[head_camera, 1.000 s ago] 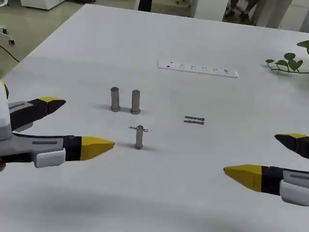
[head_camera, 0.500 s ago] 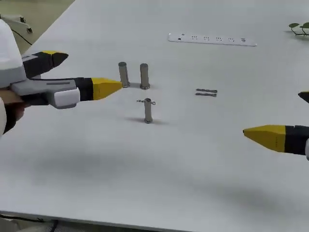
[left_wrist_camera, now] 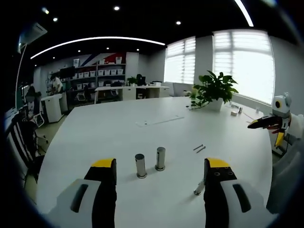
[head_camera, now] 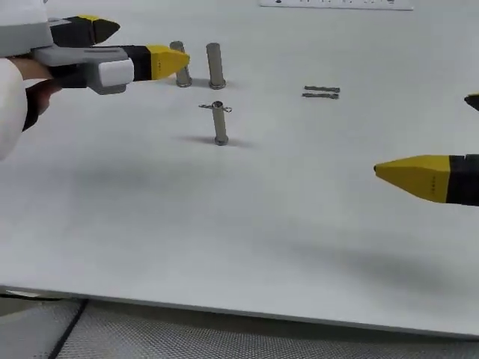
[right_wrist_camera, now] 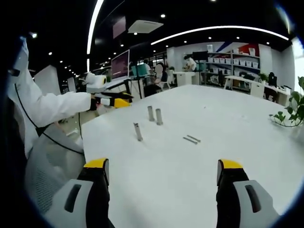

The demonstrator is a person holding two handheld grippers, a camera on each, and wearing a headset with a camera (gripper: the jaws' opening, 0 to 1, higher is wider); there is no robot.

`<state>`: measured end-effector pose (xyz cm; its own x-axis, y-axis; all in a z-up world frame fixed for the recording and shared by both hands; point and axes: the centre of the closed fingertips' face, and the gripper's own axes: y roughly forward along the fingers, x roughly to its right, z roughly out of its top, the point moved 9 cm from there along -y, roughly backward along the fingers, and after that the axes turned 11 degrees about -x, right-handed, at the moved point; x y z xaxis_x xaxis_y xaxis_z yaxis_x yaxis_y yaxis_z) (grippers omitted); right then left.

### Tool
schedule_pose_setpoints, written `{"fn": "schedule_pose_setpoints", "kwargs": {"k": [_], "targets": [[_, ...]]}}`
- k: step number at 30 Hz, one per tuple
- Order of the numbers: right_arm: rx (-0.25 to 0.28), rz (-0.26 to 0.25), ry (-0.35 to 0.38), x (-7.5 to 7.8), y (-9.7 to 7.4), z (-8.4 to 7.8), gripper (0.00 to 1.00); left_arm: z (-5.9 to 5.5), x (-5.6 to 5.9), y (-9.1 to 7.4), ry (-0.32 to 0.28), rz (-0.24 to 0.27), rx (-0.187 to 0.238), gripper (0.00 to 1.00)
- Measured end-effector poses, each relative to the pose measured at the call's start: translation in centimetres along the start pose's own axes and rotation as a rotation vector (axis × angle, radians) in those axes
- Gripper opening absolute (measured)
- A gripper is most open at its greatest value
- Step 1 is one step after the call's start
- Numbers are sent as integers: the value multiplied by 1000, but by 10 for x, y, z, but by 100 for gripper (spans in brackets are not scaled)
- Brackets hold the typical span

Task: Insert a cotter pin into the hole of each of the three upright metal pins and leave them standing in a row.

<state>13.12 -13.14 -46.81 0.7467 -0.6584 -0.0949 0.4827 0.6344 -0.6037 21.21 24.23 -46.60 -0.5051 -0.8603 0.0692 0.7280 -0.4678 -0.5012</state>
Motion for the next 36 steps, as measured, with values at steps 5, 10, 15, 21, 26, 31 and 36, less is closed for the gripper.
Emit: {"fn": "schedule_pose_setpoints", "kwargs": {"k": [5,10,15,21,26,31,36], "targets": [[-27,29,-5,-1,3,-2,91,-1,-14,17,3,9,-25,64],[-56,55,-11,-2,3,-6,91,-2,-24,36,-10,42,-23,58],[-76,52,-4,-2,0,-13,90,-5,-25,54,-14,67,-34,49],[-85,59,4,2,-2,-16,89,-14,-33,66,-89,145,-78,34],[-87,64,10,9,0,-18,88,-14,-33,71,-87,151,-76,33],[-77,68,13,8,3,-15,88,-11,-38,77,-103,155,-67,29],[-59,71,25,9,6,-13,88,-10,-38,81,-102,133,-68,26]]}}
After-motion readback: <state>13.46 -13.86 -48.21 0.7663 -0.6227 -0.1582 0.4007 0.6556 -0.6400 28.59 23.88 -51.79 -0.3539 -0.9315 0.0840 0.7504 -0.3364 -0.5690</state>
